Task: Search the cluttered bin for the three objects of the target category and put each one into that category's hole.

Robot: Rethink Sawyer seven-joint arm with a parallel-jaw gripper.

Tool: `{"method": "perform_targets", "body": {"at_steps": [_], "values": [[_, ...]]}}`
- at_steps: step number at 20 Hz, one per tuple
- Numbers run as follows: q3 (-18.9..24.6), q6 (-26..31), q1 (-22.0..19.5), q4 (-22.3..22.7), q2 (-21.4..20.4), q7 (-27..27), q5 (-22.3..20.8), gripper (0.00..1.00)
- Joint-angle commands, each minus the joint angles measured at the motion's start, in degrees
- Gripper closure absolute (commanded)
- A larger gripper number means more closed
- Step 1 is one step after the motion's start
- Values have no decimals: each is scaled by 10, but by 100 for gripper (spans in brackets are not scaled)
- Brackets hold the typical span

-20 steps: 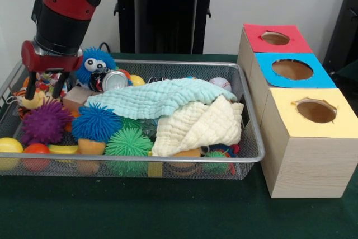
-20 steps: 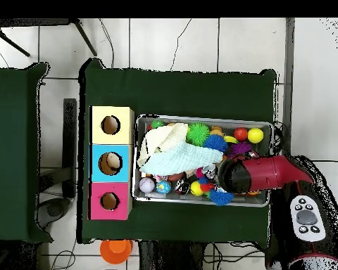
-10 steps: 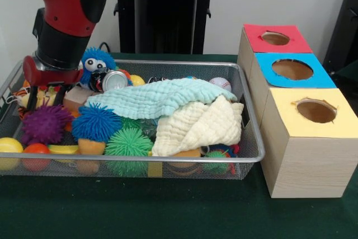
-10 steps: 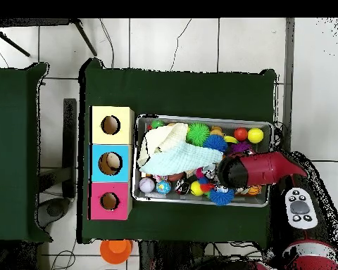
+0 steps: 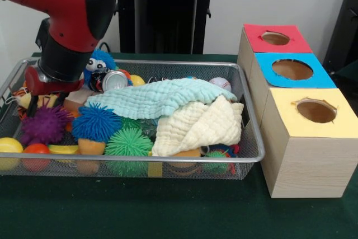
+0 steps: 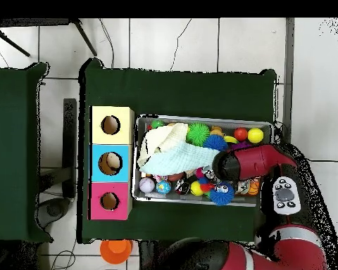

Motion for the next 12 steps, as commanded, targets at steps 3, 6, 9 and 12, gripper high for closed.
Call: {"method": "perform_targets", "body": {"at_steps": [3,6,9,12], "values": [[-16,64,16,-31,28,-9,-26,0],[-19,67,18,-24,20,-11,-20,0],[-21,74,20,-17,12,-16,-12,0],[-13,78,17,9,-15,-25,7,0]]}}
